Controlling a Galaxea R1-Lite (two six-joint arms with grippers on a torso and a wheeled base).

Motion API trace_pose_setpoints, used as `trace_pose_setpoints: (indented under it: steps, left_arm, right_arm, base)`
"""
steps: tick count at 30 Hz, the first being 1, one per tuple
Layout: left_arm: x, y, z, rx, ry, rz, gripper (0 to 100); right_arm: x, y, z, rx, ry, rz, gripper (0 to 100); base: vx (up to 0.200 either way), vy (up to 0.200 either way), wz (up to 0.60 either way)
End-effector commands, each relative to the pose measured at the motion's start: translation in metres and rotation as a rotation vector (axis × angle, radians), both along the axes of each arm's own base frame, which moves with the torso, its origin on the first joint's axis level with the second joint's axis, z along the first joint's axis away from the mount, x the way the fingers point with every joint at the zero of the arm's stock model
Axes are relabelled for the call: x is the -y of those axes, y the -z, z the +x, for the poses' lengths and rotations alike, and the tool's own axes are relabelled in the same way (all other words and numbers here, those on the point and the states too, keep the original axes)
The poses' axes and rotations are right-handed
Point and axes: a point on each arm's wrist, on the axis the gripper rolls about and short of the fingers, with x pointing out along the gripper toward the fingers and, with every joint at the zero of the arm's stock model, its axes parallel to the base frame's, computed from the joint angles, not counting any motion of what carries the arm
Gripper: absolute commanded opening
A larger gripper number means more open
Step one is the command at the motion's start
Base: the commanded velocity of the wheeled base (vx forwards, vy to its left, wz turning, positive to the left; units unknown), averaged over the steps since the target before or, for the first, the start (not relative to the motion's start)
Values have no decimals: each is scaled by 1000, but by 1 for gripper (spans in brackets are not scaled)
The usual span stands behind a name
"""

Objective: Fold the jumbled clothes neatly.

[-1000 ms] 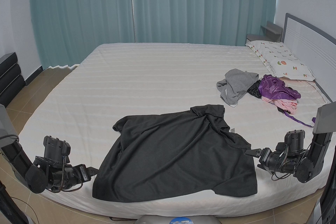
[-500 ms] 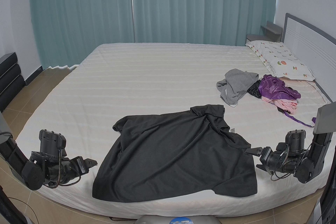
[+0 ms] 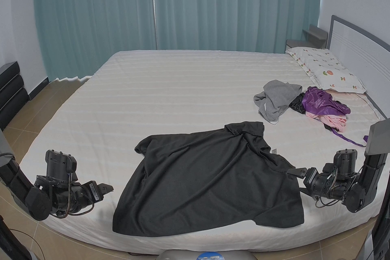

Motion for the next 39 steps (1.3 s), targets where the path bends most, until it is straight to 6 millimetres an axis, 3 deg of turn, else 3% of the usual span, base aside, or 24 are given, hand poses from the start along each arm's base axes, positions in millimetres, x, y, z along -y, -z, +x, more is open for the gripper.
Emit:
trace_pose_setpoints:
  steps: [1,33,39]
  left_arm:
    - [0,0,1,-1,0,0,100]
    - [2,4,9,-13,-42,-39,100]
    - [3,5,20,-8,-18,-85,100]
  right_arm:
    - [0,1,0,-4,-1,-1,100]
    - [-3,3,-5,-17,-13,-8,100]
    - [-3,4,-5,-20,-14,-10,100]
  base:
    - [0,0,0]
    - [19,0,0]
    - [0,0,0]
